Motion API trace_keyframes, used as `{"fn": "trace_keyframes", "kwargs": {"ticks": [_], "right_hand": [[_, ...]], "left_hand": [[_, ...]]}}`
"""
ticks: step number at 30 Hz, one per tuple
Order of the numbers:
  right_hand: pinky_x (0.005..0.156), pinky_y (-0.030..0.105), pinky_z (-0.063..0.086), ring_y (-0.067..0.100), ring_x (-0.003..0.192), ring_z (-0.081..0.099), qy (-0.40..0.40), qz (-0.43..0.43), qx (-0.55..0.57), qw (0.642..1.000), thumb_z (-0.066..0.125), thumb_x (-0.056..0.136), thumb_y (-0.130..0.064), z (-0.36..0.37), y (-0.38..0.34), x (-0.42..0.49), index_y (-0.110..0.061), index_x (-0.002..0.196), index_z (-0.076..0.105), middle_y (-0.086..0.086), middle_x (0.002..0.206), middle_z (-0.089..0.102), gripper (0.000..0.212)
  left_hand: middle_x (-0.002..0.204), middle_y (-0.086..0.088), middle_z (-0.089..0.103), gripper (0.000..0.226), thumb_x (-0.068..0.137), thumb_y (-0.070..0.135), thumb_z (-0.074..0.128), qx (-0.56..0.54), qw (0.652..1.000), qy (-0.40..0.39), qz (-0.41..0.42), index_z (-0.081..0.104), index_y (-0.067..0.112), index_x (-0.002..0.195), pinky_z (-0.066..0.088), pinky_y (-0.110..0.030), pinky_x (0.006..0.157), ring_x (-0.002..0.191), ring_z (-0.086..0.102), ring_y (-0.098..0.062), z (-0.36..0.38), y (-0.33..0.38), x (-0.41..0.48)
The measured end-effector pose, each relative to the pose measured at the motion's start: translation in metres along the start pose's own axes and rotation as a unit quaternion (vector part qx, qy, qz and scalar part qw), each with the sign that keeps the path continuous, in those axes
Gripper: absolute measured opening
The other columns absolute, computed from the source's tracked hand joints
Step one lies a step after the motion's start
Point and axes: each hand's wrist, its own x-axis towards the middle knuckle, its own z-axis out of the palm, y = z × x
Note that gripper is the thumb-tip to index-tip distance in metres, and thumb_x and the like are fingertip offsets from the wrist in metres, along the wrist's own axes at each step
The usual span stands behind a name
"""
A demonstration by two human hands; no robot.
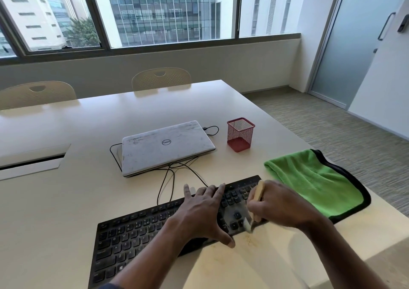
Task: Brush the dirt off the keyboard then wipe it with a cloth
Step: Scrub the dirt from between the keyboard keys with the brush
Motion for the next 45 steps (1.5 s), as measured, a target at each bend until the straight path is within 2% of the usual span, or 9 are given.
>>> {"fn": "trace_keyframes", "kwargs": {"ticks": [8,11,15,21,25,28,32,41,45], "right_hand": [[0.056,0.025,0.049,0.016,0.062,0.066,0.013,0.023,-0.004,1.000,0.061,0.085,-0.022,-0.014,0.010,-0.001,-0.017,0.066,0.070,-0.001,0.067,0.071,0.021],[0.060,0.026,0.053,0.008,0.063,0.068,0.064,0.014,0.003,0.998,0.062,0.090,-0.027,-0.022,0.013,0.004,-0.026,0.078,0.073,-0.007,0.069,0.073,0.016],[0.058,0.014,0.048,0.000,0.064,0.064,0.046,0.000,-0.027,0.999,0.063,0.093,-0.031,-0.017,0.013,0.009,-0.025,0.086,0.076,-0.011,0.072,0.072,0.016],[0.056,0.031,0.051,0.015,0.056,0.062,0.033,0.009,-0.063,0.997,0.056,0.078,-0.029,-0.014,0.015,0.007,-0.015,0.064,0.067,0.000,0.063,0.069,0.023],[0.059,0.021,0.049,0.006,0.065,0.065,0.065,-0.016,-0.019,0.998,0.063,0.091,-0.026,-0.017,0.009,0.009,-0.023,0.083,0.076,-0.009,0.071,0.072,0.016],[0.061,0.010,0.045,-0.004,0.075,0.064,0.006,-0.035,-0.007,0.999,0.064,0.094,-0.025,-0.015,0.011,0.010,-0.026,0.096,0.079,-0.019,0.078,0.069,0.014],[0.058,0.014,0.049,-0.002,0.071,0.063,-0.061,-0.012,-0.001,0.998,0.067,0.089,-0.020,-0.022,0.012,0.003,-0.030,0.085,0.080,-0.014,0.079,0.070,0.017],[0.062,0.013,0.049,-0.003,0.072,0.066,-0.024,-0.046,-0.014,0.999,0.064,0.088,-0.023,-0.018,0.011,0.006,-0.028,0.092,0.081,-0.018,0.081,0.074,0.018],[0.060,0.035,0.053,0.015,0.064,0.064,-0.062,-0.018,-0.032,0.997,0.062,0.077,-0.030,-0.017,0.016,0.005,-0.018,0.074,0.077,-0.003,0.071,0.073,0.019]], "left_hand": [[0.170,-0.015,0.002,0.144,0.066,0.081,0.074,0.016,1.000,-0.003,0.015,-0.015,0.018,0.160,-0.013,-0.065,0.117,0.156,0.000,-0.031,-0.001,0.011,0.010],[0.170,-0.015,0.003,0.142,0.067,0.081,0.072,0.008,1.000,0.000,0.019,-0.016,0.019,0.160,-0.011,-0.065,0.120,0.156,0.001,-0.031,-0.001,0.014,0.015],[0.170,-0.014,0.007,0.142,0.067,0.081,0.072,0.004,1.000,0.002,0.020,-0.017,0.019,0.160,-0.009,-0.065,0.119,0.156,0.005,-0.030,-0.001,0.017,0.019],[0.168,-0.010,0.014,0.146,0.065,0.080,0.074,-0.001,1.000,0.012,0.018,-0.016,0.018,0.160,-0.006,-0.067,0.119,0.154,0.012,-0.028,0.000,0.016,0.018],[0.168,-0.011,0.015,0.146,0.064,0.080,0.076,-0.004,1.000,0.016,0.016,-0.015,0.019,0.160,-0.005,-0.068,0.119,0.154,0.013,-0.029,0.001,0.016,0.018],[0.169,-0.010,0.013,0.146,0.064,0.079,0.076,-0.006,1.000,0.013,0.016,-0.015,0.019,0.160,-0.006,-0.068,0.118,0.155,0.011,-0.029,0.001,0.017,0.018],[0.169,-0.010,0.011,0.145,0.065,0.078,0.076,-0.006,1.000,0.010,0.014,-0.015,0.019,0.160,-0.006,-0.068,0.118,0.155,0.010,-0.029,-0.001,0.017,0.017],[0.169,-0.010,0.012,0.145,0.064,0.078,0.077,-0.005,1.000,0.006,0.013,-0.014,0.019,0.161,-0.006,-0.069,0.118,0.155,0.010,-0.028,-0.001,0.016,0.017],[0.169,-0.010,0.012,0.145,0.064,0.078,0.077,-0.005,1.000,0.008,0.011,-0.014,0.018,0.161,-0.006,-0.069,0.118,0.155,0.011,-0.028,-0.002,0.019,0.017]]}}
